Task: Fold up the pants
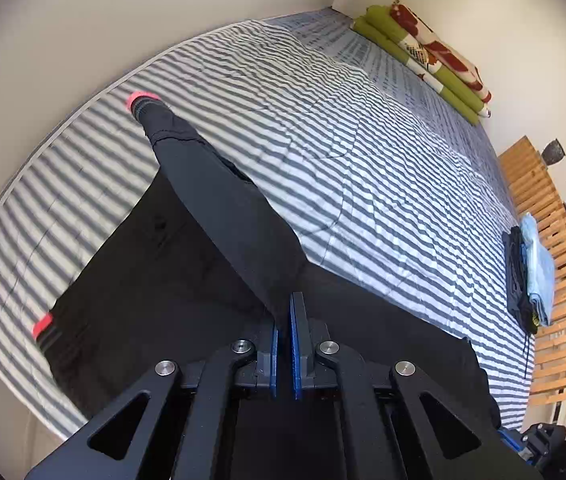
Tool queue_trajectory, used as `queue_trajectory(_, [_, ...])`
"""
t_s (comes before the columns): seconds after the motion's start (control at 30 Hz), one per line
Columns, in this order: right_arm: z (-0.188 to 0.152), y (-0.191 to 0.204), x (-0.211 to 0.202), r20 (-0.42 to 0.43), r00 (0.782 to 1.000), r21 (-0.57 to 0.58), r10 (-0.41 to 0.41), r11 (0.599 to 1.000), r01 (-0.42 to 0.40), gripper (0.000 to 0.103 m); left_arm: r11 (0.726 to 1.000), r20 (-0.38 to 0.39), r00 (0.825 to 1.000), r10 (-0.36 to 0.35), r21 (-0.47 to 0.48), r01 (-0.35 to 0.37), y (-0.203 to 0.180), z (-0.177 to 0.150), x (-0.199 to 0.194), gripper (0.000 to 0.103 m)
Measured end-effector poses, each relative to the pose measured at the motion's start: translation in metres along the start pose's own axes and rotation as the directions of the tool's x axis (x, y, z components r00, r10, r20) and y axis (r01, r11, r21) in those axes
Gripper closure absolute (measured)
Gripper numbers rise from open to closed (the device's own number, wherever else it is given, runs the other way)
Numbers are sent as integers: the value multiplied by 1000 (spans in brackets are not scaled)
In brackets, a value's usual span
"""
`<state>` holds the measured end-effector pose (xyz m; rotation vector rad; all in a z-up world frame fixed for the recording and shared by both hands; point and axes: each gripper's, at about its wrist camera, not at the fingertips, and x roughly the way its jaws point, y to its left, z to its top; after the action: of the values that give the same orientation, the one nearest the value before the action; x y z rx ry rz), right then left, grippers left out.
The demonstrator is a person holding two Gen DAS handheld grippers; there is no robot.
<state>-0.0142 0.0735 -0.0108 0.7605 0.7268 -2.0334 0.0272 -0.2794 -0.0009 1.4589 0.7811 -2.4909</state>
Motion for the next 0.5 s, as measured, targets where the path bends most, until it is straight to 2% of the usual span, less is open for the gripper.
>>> queue_trajectory(0.1, [-7, 49, -15, 3, 1000, -37, -22, 999, 22, 100, 999, 25, 1000, -14, -36, 15, 39, -48, -29, 99])
queue_trajectory(0.27, [-39, 104, -12, -60, 992, -9, 109, 994, -110, 99, 994, -46, 999, -17, -108, 12, 102, -114, -26, 98])
queue_trajectory(0.33, [-53, 113, -8, -97, 985, 24, 144, 990, -142, 94, 994, -75, 997, 9, -105, -17, 114, -129, -19, 98])
queue_trajectory(0.4, [-64, 109, -11, -114, 975, 86, 192, 979, -183, 91, 995, -70, 997, 25, -91, -32, 119, -138, -17, 98])
queue_trajectory(0.5, [-78, 93, -27, -111, 962, 175, 248, 958, -227, 79, 995, -67, 998, 21, -95, -27, 121, -144, -16, 98])
